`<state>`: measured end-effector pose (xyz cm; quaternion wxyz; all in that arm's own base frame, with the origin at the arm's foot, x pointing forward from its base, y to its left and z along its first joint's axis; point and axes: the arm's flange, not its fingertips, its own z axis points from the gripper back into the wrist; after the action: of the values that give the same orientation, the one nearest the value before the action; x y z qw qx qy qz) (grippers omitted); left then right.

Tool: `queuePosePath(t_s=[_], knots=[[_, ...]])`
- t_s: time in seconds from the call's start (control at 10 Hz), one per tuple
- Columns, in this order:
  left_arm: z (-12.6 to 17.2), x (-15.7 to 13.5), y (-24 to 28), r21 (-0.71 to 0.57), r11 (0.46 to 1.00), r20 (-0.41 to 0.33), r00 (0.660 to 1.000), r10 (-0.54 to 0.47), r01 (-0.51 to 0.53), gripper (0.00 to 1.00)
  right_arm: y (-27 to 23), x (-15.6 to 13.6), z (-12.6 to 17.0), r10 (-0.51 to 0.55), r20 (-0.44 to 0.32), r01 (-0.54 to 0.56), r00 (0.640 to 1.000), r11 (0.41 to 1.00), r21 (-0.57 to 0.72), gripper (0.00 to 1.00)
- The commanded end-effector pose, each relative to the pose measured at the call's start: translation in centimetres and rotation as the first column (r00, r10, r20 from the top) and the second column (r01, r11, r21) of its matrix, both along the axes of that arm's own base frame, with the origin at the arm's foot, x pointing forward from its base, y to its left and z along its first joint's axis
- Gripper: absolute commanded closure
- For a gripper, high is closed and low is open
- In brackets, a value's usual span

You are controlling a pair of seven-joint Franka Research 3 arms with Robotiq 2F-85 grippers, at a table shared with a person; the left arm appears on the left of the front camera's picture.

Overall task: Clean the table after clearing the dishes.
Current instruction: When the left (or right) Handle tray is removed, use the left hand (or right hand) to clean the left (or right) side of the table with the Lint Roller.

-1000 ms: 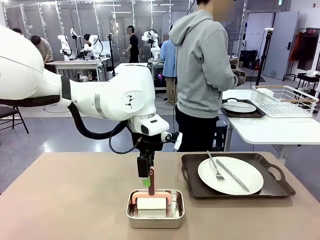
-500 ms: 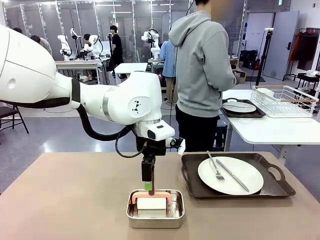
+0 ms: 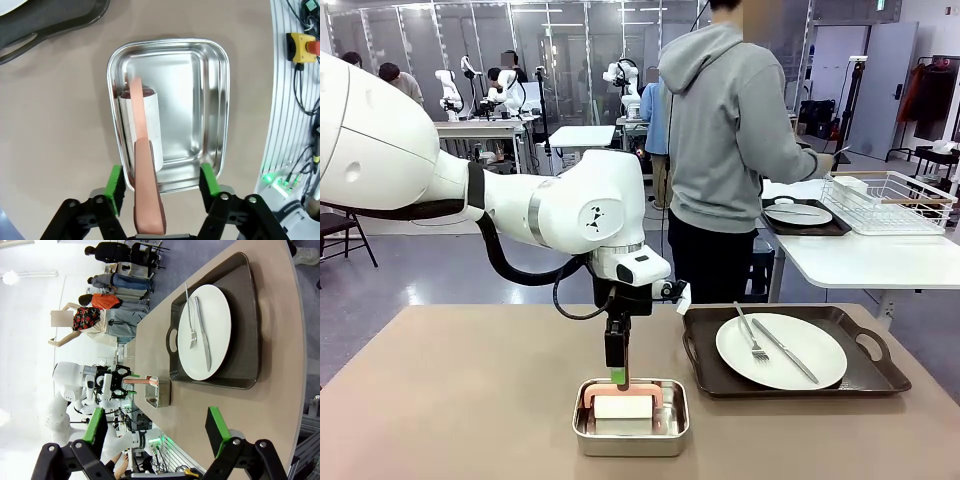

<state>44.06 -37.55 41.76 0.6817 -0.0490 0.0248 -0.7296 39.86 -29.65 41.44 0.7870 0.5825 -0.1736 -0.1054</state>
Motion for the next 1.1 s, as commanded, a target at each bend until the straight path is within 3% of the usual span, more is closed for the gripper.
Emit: queuePosePath(t_s=[0.0, 0.1, 0.2, 0.3, 0.4, 0.5, 0.6, 0.7, 1.0], knots=[[0.3, 0.2, -0.6, 0.018, 1.0, 0.021, 1.0, 0.013, -0.013, 0.46, 0.1, -0.2, 0.3, 0.0, 0.006, 0.0, 1.0, 1.0, 0.001, 0.0], [0.6, 0.2, -0.7, 0.013, 1.0, 0.03, 0.999, 0.013, -0.013, 0.5, 0.1, -0.2, 0.3, 0.0, 0.006, 0.0, 1.0, 1.0, 0.001, 0.0], [0.7, 0.2, -0.6, 0.01, 1.0, 0.033, 0.999, 0.013, -0.013, 0.65, 0.1, -0.2, 0.3, 0.0, 0.006, 0.0, 1.0, 1.0, 0.001, 0.0], [0.6, 0.2, -0.7, 0.018, 1.0, 0.025, 1.0, 0.015, -0.015, 0.69, 0.1, -0.2, 0.3, 0.0, 0.006, 0.0, 1.0, 1.0, 0.001, 0.0], [0.6, 0.2, -0.7, 0.022, 1.0, 0.021, 1.0, 0.014, -0.015, 0.84, 0.1, -0.2, 0.3, 0.0, 0.006, 0.0, 1.0, 1.0, 0.001, 0.0], [0.7, 0.2, -0.7, 0.024, 1.0, 0.024, 1.0, 0.013, -0.014, 0.89, 0.1, -0.2, 0.3, 0.0, 0.006, 0.0, 1.0, 1.0, 0.001, 0.0], [0.7, 0.2, -0.7, 0.026, 1.0, 0.023, 1.0, 0.011, -0.011, 0.78, 0.1, -0.2, 0.3, 0.0, 0.006, 0.0, 1.0, 1.0, 0.001, 0.0], [0.7, 0.3, -0.7, 0.026, 1.0, 0.022, 1.0, 0.012, -0.012, 1.0, 0.1, -0.2, 0.3, 0.0, 0.006, 0.0, 1.0, 1.0, 0.001, 0.0], [2.6, -0.2, -0.5, 0.032, 0.999, 0.034, 0.999, 0.026, -0.027, 0.98, 0.1, -0.2, 0.3, 0.0, 0.006, 0.0, 1.0, 1.0, 0.001, 0.0]])
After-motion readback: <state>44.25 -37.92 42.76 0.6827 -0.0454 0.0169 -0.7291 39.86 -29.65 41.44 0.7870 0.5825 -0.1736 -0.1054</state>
